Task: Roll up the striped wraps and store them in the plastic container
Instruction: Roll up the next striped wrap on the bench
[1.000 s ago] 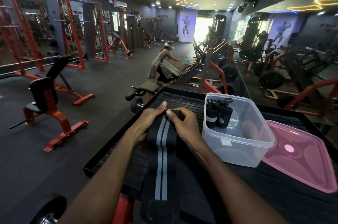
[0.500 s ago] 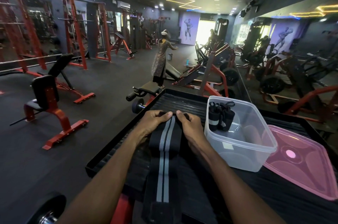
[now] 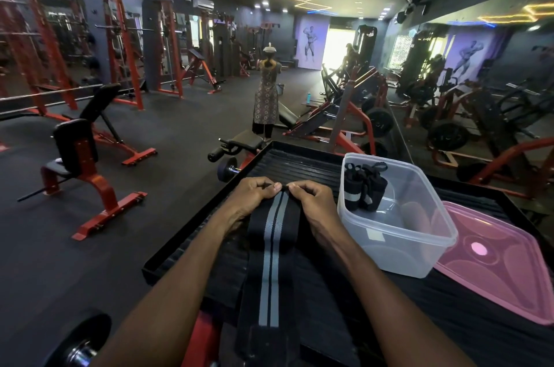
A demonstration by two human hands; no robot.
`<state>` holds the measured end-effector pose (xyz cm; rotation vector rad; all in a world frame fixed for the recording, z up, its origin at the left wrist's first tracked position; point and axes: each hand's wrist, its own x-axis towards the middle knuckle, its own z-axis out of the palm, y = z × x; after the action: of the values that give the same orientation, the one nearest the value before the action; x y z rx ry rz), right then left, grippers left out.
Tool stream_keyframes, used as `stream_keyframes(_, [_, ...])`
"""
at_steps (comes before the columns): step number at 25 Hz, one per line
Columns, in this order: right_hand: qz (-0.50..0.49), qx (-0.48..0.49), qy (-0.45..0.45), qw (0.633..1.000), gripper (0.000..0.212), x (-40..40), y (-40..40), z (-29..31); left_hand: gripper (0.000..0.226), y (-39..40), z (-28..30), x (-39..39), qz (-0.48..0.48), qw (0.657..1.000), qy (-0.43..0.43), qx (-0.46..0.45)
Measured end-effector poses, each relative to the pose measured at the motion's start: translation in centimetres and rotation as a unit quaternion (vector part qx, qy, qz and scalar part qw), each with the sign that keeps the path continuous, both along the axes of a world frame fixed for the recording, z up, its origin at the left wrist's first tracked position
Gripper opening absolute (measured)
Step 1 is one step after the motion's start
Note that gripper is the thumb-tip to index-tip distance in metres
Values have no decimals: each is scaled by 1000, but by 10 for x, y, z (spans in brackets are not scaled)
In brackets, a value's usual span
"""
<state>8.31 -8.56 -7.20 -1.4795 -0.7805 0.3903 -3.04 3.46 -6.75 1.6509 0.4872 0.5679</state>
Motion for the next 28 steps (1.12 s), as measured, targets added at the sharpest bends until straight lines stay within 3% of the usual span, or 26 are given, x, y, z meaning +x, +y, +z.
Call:
stream_keyframes(7, [-1,24,-29,999,22,-1,1,-1,17,-5,-1,-1,11,997,-54,-57])
stream_keyframes(10, [6,30,-22,999,25,-4,1,-1,17,-3,-2,0,31,997,-60,-28])
stream_keyframes(14, [19,26,24,999,8,-6,1,-1,7,-1,-2,-2,29,997,-73,-25])
stream_keyframes(18, [6,30,-24,999,5,-5,0,-1,7,-3,-2,-1,11,996,-84,-23])
stream_keyframes(22, [8,43,-39,998,14,-4,-2,0,6,-5,-3,-2,-1,992,-73,-101])
stream_keyframes(28, [15,28,-21,999,3,-6,1,-2,7,-3,-1,-3,17,996,-85,-27])
